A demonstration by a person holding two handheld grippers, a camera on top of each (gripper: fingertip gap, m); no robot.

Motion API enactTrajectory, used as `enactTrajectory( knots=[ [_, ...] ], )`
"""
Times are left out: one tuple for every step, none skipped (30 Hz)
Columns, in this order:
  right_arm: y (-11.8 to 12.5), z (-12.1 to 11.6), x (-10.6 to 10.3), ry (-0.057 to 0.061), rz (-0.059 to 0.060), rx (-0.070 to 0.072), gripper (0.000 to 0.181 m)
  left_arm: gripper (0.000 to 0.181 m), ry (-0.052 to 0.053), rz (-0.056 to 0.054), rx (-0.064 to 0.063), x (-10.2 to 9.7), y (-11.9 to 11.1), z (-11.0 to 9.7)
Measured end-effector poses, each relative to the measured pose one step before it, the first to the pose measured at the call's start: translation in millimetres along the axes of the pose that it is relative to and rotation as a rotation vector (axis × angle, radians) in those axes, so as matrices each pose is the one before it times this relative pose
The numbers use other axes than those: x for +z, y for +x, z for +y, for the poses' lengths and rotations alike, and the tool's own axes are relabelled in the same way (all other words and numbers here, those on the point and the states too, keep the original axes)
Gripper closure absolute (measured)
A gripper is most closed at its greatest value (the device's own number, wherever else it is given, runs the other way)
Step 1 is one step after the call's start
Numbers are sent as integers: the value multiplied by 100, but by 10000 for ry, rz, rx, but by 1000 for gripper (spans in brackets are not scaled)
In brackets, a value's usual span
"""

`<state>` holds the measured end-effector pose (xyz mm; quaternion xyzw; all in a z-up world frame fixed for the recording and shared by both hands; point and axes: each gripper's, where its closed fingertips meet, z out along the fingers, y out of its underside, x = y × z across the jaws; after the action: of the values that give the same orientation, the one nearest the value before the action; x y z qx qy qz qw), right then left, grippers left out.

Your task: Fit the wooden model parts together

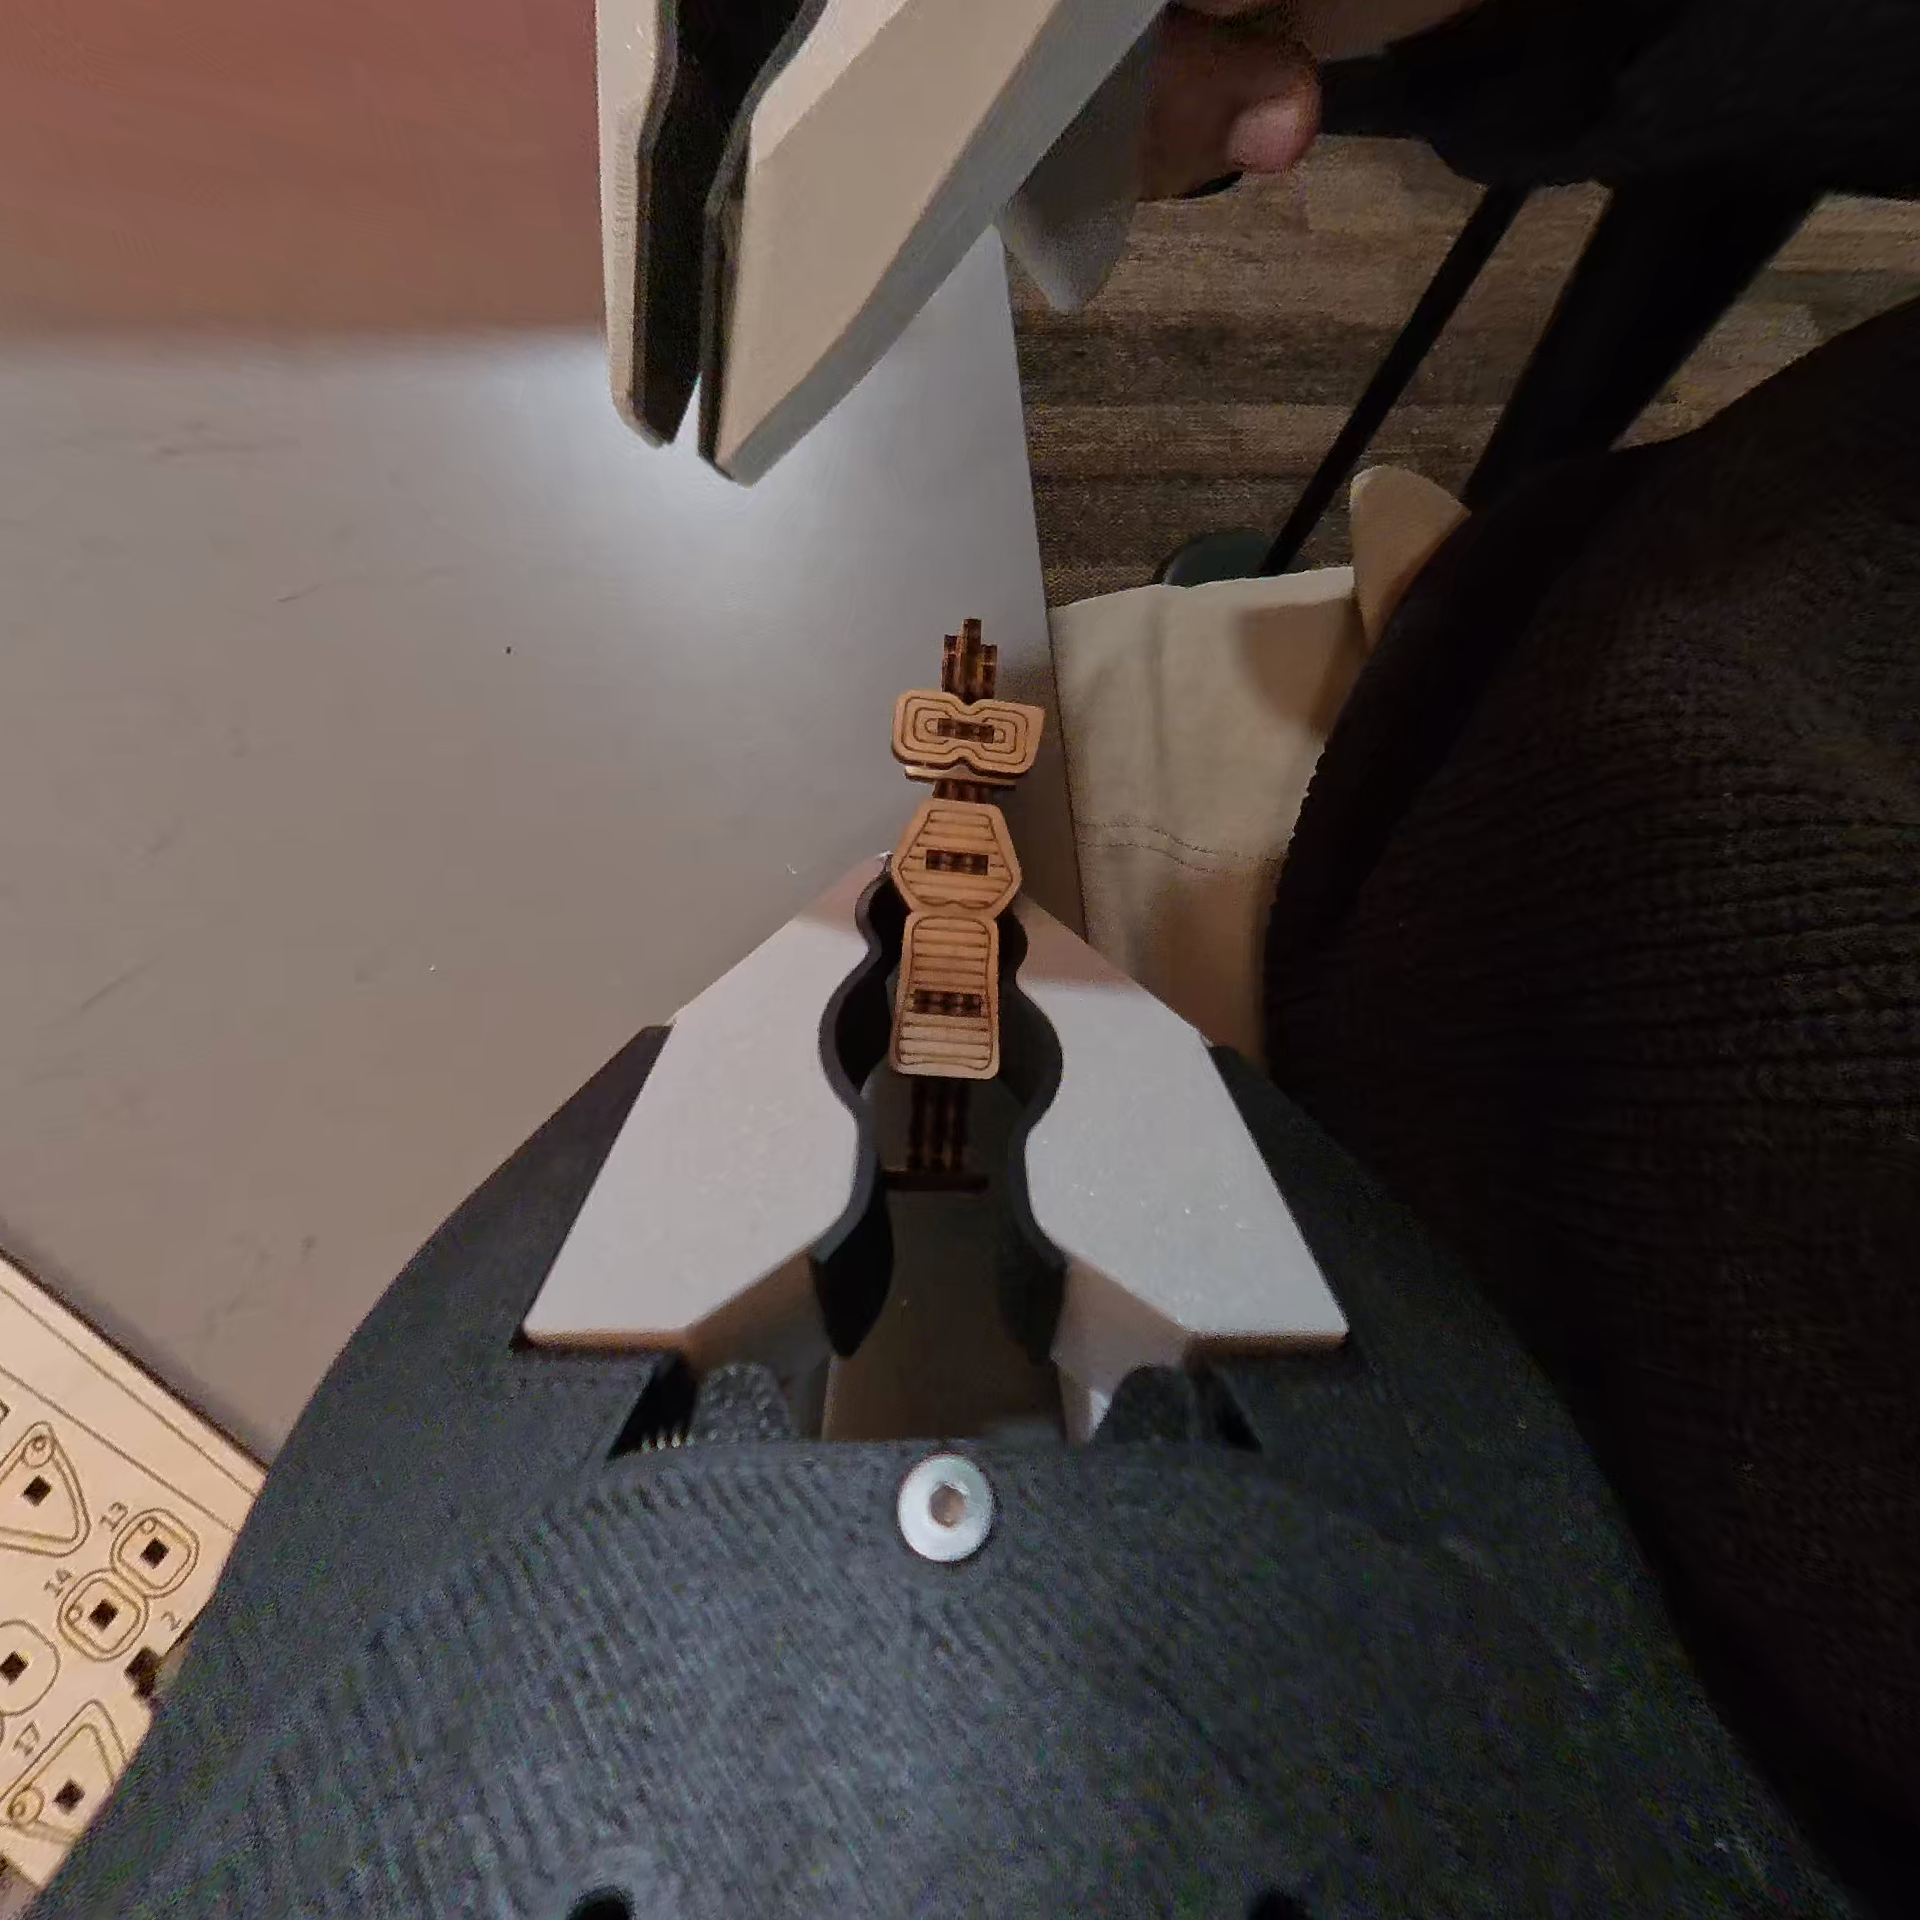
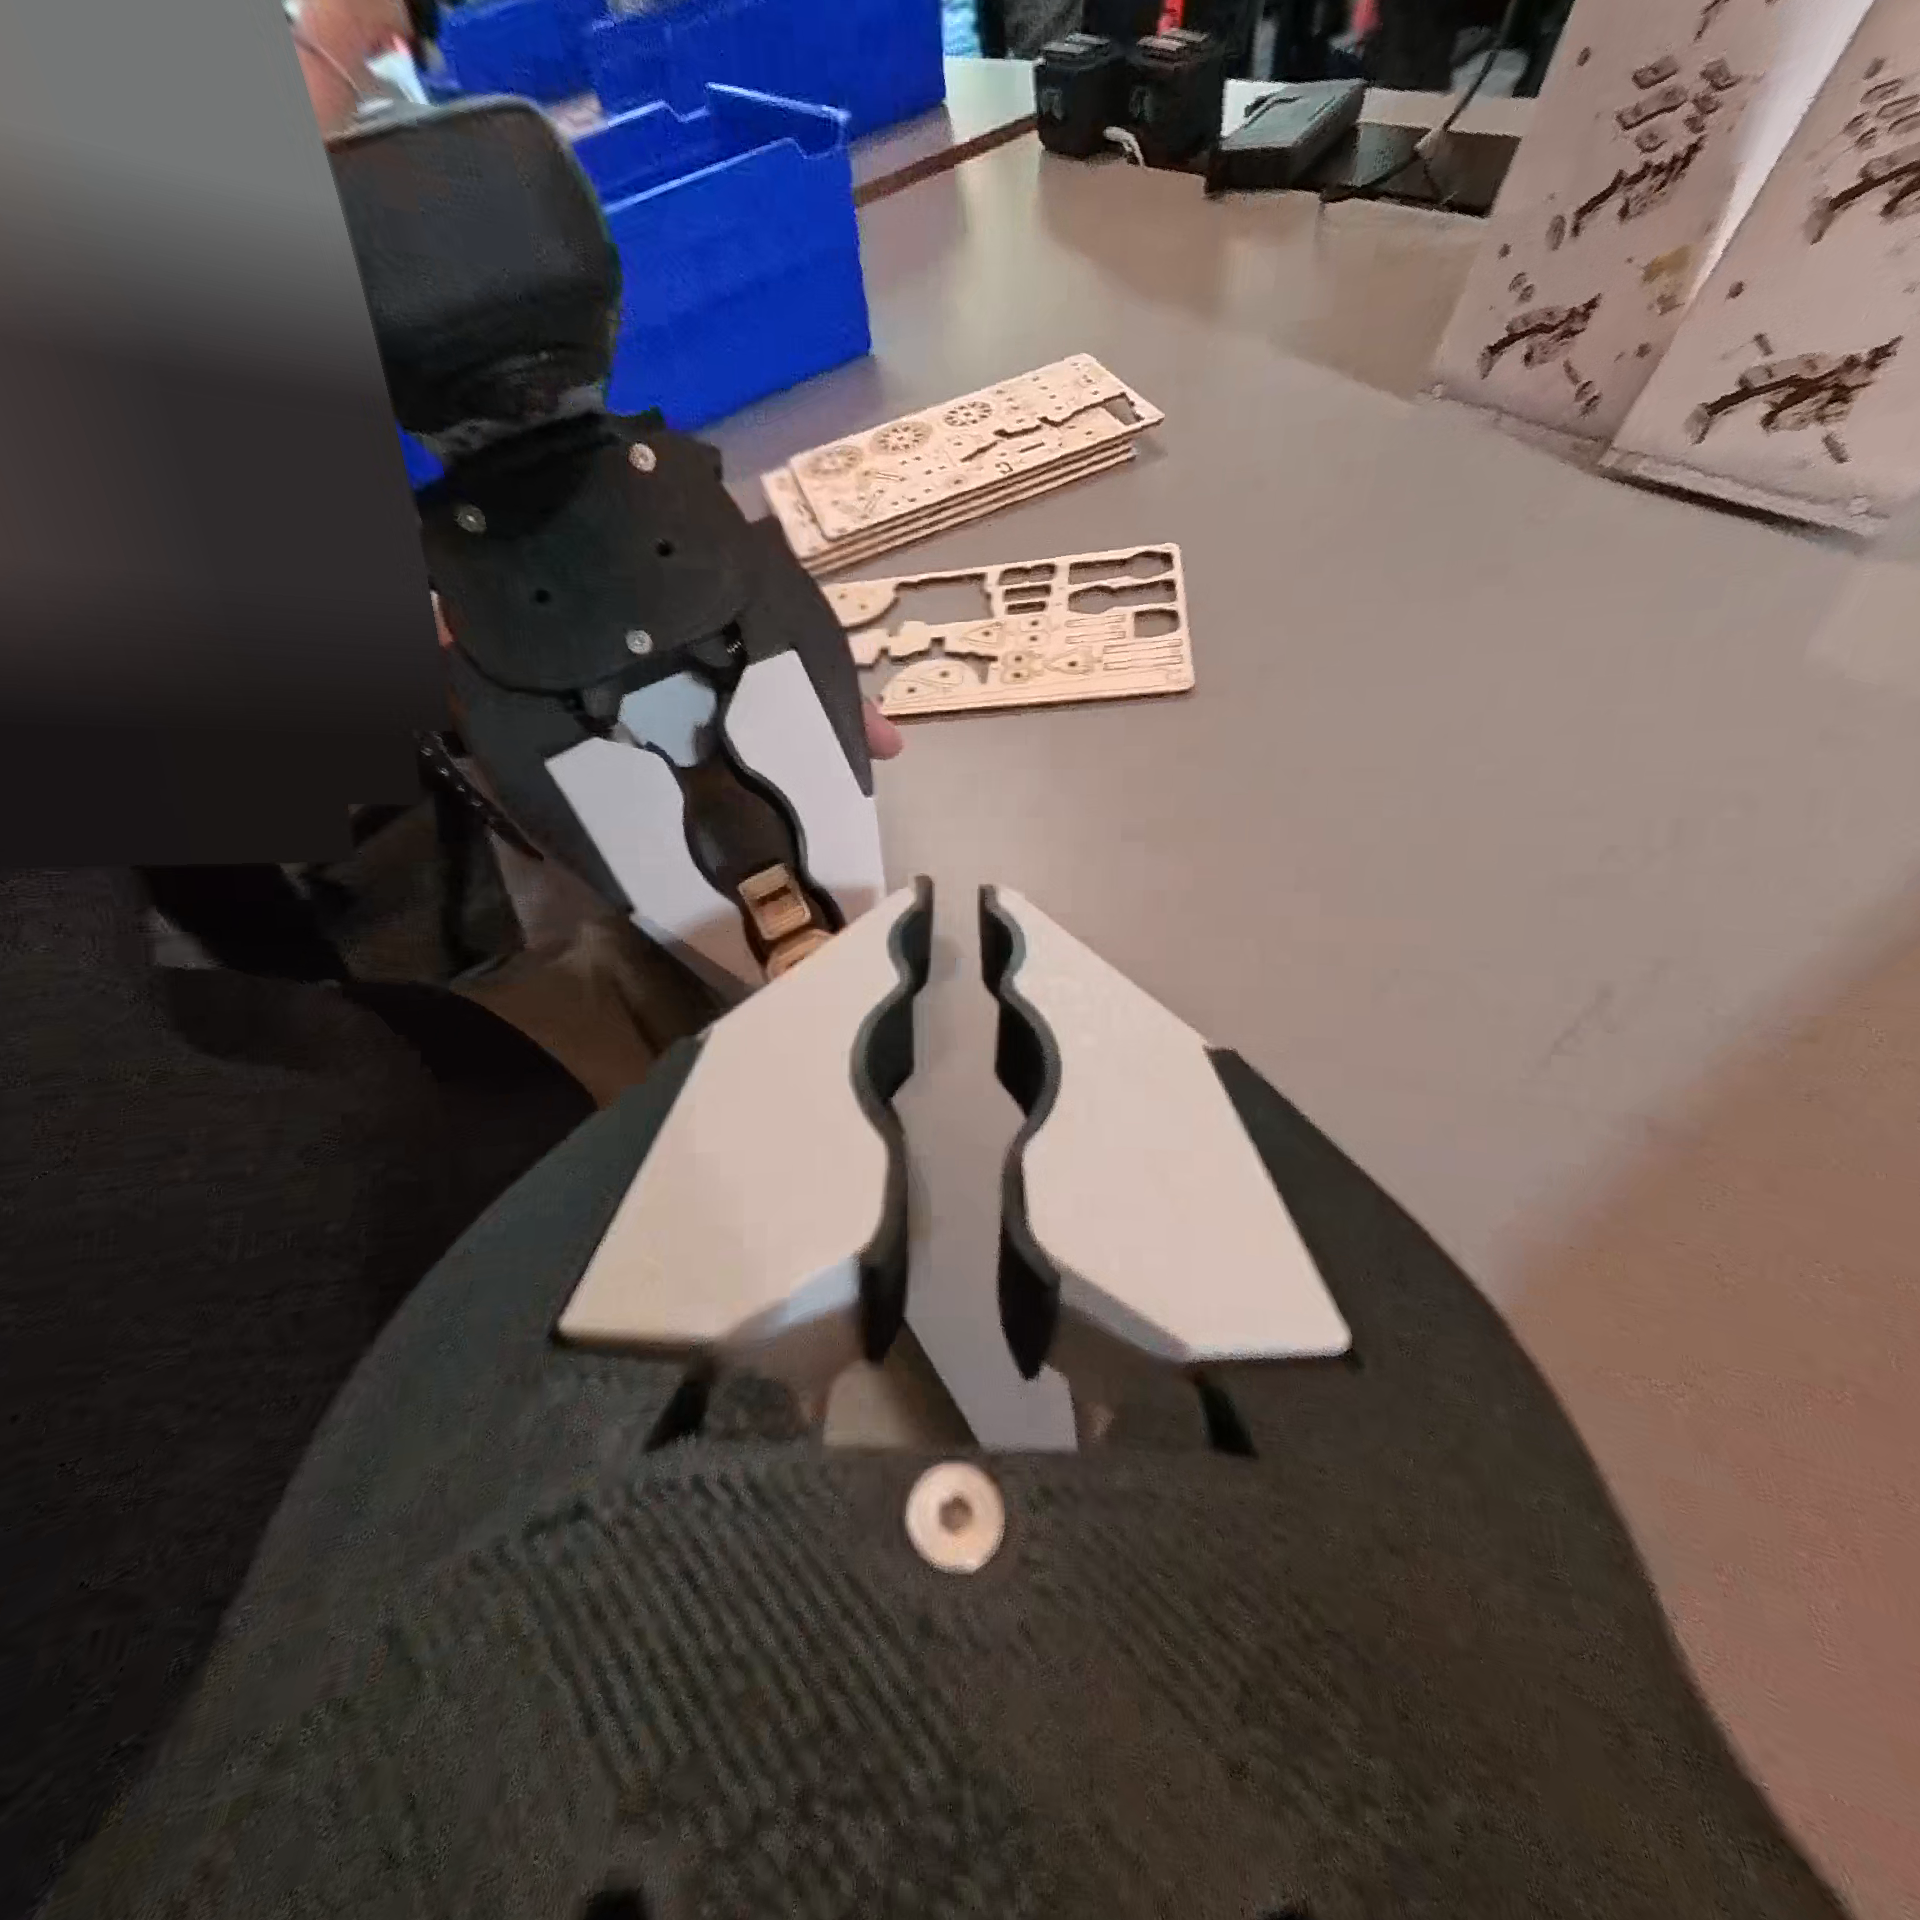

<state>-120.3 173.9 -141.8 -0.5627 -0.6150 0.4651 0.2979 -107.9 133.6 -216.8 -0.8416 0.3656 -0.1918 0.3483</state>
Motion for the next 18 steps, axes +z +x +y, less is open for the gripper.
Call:
enactTrajectory(
  knots=[
    [-136, 37, -157, 64, -360, 351, 171, 167, 14, 90, -1, 29, 111, 1],
    [-67, 135, -131, -5, -312, 311, 168, 167, 21, 58, -30, 7, 52, 0],
    [-38, 158, -97, -25, -279, 260, 164, 167, 7, 30, -36, 11, -5, 4],
    [10, 151, -68, -21, -208, 219, 164, 167, -5, 25, -27, -4, 5, 1],
    [-3, 137, -22, -24, -151, 164, 164, 167, -1, 14, -17, 8, -6, 3],
    [-36, 135, 26, -45, -107, 79, 164, 167, 0, 5, -19, 3, -2, -5],
    [-29, 183, 90, -98, -17, -26, 165, 167, -3, 5, -21, 1, 0, -1],
    [113, 284, 150, -197, 140, -129, 170, 167, 1, 4, -26, 4, -5, 5],
    [322, 456, 184, -326, 321, -209, 181, 167, 2, 5, -38, 2, -2, -9],
    [401, 571, 204, -428, 394, -275, 181, 167, 1, 14, -62, 10, -10, -7],
    [283, 438, 201, -399, 341, -312, 181, 167, 6, 19, -58, 13, -5, -14],
    [40, 81, 116, -215, 211, -323, 181, 167, 5, 18, -22, 9, -10, -7],
    [-254, -336, -7, 1, 62, -339, 181, 167, 1, 22, -16, 2, 7, -8],
    [-418, -624, -99, 133, -16, -388, 181, 167, 2, 20, -6, -2, 4, -4],
    [-446, -697, -114, 140, -26, -443, 181, 167, -8, 17, 22, -3, 14, 23],
    [-317, -565, -91, 54, 25, -468, 181, 167, -15, 19, 44, 4, 15, 24],
    [-149, -310, -8, -69, 95, -484, 181, 167, -17, 15, 40, -8, 21, 25],
    [-31, 29, 82, -206, 105, -440, 181, 167, -23, 4, 19, 8, -10, 36]
  ],
)
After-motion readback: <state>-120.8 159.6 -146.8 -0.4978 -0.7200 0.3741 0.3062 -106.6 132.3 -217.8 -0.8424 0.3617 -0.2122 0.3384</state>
